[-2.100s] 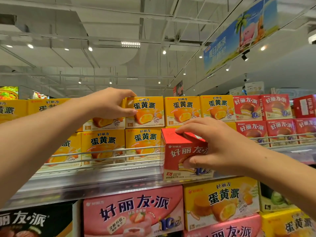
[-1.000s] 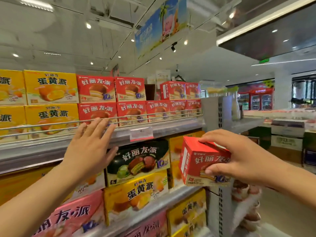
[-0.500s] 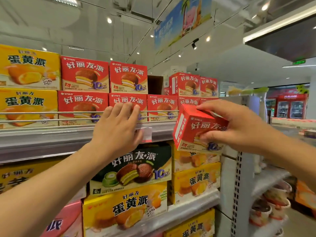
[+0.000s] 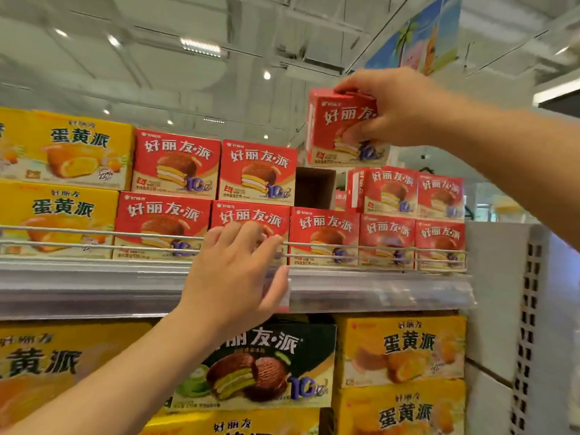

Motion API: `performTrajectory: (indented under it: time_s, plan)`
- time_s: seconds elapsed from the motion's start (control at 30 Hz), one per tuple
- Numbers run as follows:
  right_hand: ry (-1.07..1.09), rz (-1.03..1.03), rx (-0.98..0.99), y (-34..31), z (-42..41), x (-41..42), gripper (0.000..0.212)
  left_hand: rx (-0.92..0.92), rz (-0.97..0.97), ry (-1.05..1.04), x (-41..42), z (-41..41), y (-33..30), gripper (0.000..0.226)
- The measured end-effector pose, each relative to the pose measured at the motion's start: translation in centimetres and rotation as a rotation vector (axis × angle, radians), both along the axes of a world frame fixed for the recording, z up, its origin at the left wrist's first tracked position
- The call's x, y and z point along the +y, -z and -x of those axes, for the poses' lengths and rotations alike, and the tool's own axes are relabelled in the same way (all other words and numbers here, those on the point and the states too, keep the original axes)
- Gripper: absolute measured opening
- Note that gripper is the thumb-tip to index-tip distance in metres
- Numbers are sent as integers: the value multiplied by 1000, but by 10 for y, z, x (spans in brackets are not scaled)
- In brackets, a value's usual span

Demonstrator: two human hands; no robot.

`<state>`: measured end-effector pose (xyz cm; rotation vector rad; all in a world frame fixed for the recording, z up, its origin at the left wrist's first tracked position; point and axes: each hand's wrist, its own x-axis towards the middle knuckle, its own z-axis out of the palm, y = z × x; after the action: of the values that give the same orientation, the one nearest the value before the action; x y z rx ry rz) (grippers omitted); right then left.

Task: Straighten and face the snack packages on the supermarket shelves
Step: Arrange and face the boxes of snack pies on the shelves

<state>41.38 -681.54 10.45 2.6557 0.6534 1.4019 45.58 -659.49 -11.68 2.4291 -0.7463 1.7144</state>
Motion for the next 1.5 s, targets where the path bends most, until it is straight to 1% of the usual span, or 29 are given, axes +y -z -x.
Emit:
performTrajectory:
  time_s: [0.1,0.17,0.33,0.43,0.57,0.73,0.9,1.1,1.27,1.37,1.5]
  plan:
    - [59,162,-19,-10,-23,1,68,-17,58,-10,-4,0,2,44]
    - [43,195,-3,-12,-34,1,69,-38,78,-13,-7,0,2,43]
    - [-72,48,183,-4,-55,-4,61,-87,95,-25,-9,-2,5,41]
    - [-133,-5,272,6,-66,-5,58,-112,88,-32,-9,-4,6,39]
    - [-139,-7,364,19,-74,-3,49,-138,68,-50,-9,-6,6,37]
    - [-81,34,409,27,-79,-2,37,-138,53,-58,-7,-9,7,37]
    - [-34,44,399,29,-84,3,39,-133,49,-56,-6,-10,7,38]
    - [-68,45,385,28,-87,2,38,-112,59,-66,-7,-8,7,39]
    - [-101,20,410,26,-84,-1,34,-88,58,-74,-7,-7,8,41]
    - [-84,43,391,27,-84,-1,33,-78,57,-77,-7,-7,7,41]
    - [-51,47,386,31,-84,0,38,-64,58,-85,-8,-5,7,41]
